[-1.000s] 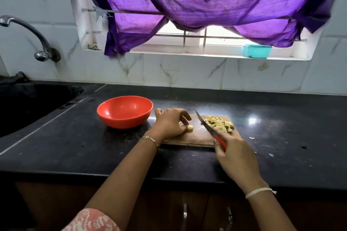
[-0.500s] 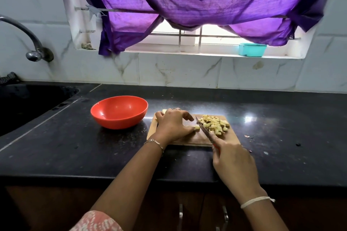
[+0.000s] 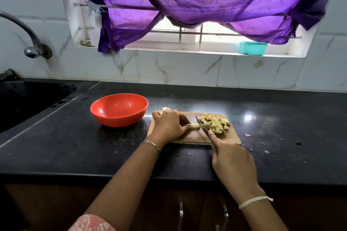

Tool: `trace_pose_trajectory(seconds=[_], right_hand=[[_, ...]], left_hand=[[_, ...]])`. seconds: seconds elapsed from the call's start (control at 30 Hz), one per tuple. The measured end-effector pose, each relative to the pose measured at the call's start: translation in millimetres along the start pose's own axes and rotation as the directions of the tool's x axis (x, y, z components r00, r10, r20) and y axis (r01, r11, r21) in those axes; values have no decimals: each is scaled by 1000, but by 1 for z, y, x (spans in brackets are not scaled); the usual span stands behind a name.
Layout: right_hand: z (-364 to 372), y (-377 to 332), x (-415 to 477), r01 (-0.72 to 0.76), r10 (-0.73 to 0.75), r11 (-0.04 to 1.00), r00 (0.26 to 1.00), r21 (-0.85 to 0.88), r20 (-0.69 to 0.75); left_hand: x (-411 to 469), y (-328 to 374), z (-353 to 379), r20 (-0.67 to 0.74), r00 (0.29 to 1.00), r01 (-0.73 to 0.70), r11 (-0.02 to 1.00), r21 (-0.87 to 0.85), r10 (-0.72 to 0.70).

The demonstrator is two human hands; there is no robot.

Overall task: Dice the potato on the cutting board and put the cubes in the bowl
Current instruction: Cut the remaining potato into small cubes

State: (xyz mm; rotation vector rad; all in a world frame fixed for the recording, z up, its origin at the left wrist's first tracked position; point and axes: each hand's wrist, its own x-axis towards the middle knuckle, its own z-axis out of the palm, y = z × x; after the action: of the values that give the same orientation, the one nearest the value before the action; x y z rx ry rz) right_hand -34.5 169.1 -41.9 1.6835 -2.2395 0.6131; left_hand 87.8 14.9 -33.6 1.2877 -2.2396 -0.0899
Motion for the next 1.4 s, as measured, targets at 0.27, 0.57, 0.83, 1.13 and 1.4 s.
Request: trace_pose_trajectory(seconds=[0.27, 0.57, 0.83, 1.13, 1.4], right_hand=[[9, -8, 9, 47, -44, 995, 998, -88, 33], [7, -8, 19, 98, -98, 988, 995, -118, 8], [7, -5, 2, -18, 17, 1000, 998, -23, -55], [12, -3, 5, 59, -61, 997, 998, -58, -20], [12, -3, 19, 127, -129, 986, 992, -109, -12]], left_hand=[[1, 0, 2, 0, 1000, -7, 1000, -15, 7], [0, 0, 2, -8, 1000, -22, 999, -24, 22], [-3, 1, 3, -77, 997, -28, 999, -28, 25], [0, 0, 5, -58, 998, -11, 999, -36, 9], [4, -1, 8, -29, 1000, -14, 998, -65, 12]])
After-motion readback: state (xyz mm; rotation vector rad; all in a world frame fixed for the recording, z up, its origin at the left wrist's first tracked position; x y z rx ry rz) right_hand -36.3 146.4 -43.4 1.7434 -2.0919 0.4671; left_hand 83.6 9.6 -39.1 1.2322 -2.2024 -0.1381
